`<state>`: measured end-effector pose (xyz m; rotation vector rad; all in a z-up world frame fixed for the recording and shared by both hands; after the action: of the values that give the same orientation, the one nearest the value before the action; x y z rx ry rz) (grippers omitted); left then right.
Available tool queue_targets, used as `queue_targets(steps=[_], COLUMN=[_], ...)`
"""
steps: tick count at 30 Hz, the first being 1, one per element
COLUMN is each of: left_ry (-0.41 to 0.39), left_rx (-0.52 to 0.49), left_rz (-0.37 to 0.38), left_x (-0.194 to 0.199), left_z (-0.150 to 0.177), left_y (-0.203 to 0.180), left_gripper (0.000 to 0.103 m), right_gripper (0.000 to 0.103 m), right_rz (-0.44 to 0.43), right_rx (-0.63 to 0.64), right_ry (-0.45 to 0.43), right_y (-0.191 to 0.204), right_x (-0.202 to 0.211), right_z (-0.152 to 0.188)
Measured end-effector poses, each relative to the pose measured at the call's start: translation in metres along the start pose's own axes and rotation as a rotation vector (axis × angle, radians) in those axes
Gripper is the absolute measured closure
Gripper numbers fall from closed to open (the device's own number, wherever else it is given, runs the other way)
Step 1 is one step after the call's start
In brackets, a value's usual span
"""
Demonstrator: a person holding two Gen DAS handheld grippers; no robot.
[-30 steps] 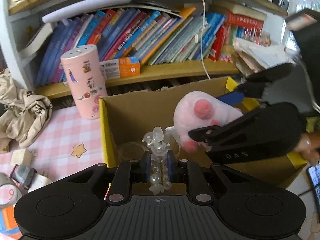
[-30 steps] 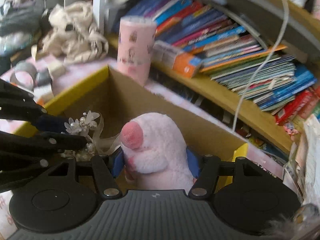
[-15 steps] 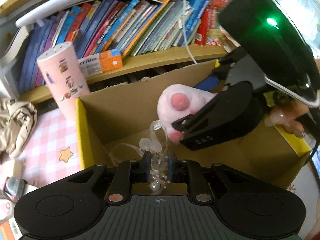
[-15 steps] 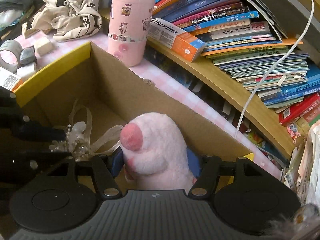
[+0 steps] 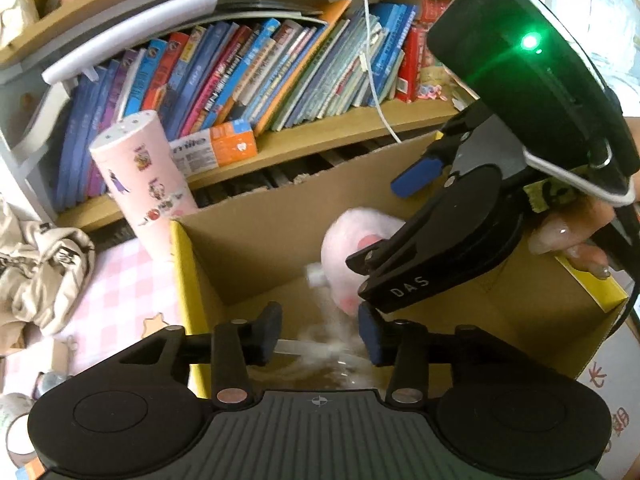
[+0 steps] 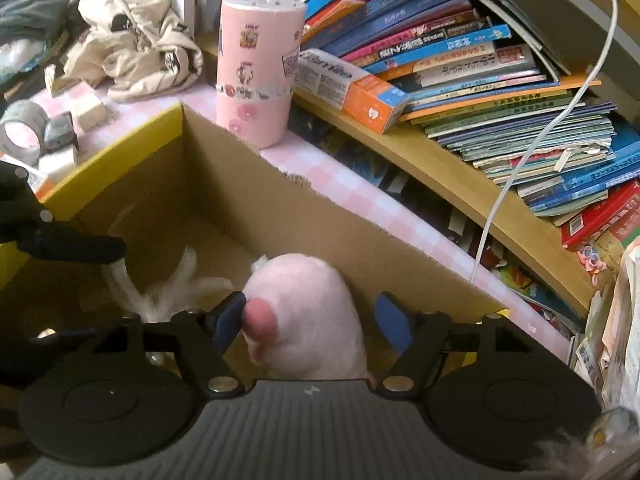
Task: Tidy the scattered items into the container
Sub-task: 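Lower both held items into the yellow box and open both grippers, then withdraw both tools up and back from the yellow box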
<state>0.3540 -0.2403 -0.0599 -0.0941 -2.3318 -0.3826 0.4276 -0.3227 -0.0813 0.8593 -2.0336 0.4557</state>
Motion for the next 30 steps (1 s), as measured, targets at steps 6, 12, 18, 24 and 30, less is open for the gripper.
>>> queue_targets(steps=[6,12,18,24,30], left_ry=[-0.044,-0.077,-0.091,-0.121,-0.146], left_rx=[0.01,-0.002,0.029,0.072,0.101], left_rz=[-0.071,-0.147,-0.202,-0.219,-0.208], left_x=[0.013,0.029,0.048,0.074,0.097], left_z=[-0.004,-0.004,0.002,0.008,0.015], left_y=[0.009,0.016,0.027,0.03,0.026], left_gripper=[0.033,0.022,0.019,0.018,0.017], right_gripper=[0.029,0.025,0.025,0.025,0.025], right_rz=[0.004,0.023,0.031,0.038,0.049], right_rx=[-0.025,-0.033,-0.061,-0.087,-0.115], right_ry=[-0.061,-0.144,-0.206,-0.262,-0.299], right_y=[0.003,0.009,0.014,0.023,0.034], right_x=[0.021,0.049,0.078,0.104,0.123], right_z=[-0.004,-0.003,0.006,0.02,0.037])
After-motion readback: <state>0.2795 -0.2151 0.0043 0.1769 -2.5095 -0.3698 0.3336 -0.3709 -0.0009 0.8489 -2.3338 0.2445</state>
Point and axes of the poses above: each gripper's, at about its wrist camera, not at the fingertips, and x roughly against the way its jaws point, y to its left, z to its underside, the point moved 6 cm from there along -x, roughly the way its jaws point, and after that the axes turned 11 degrees about -z, right-handed, at the moved point
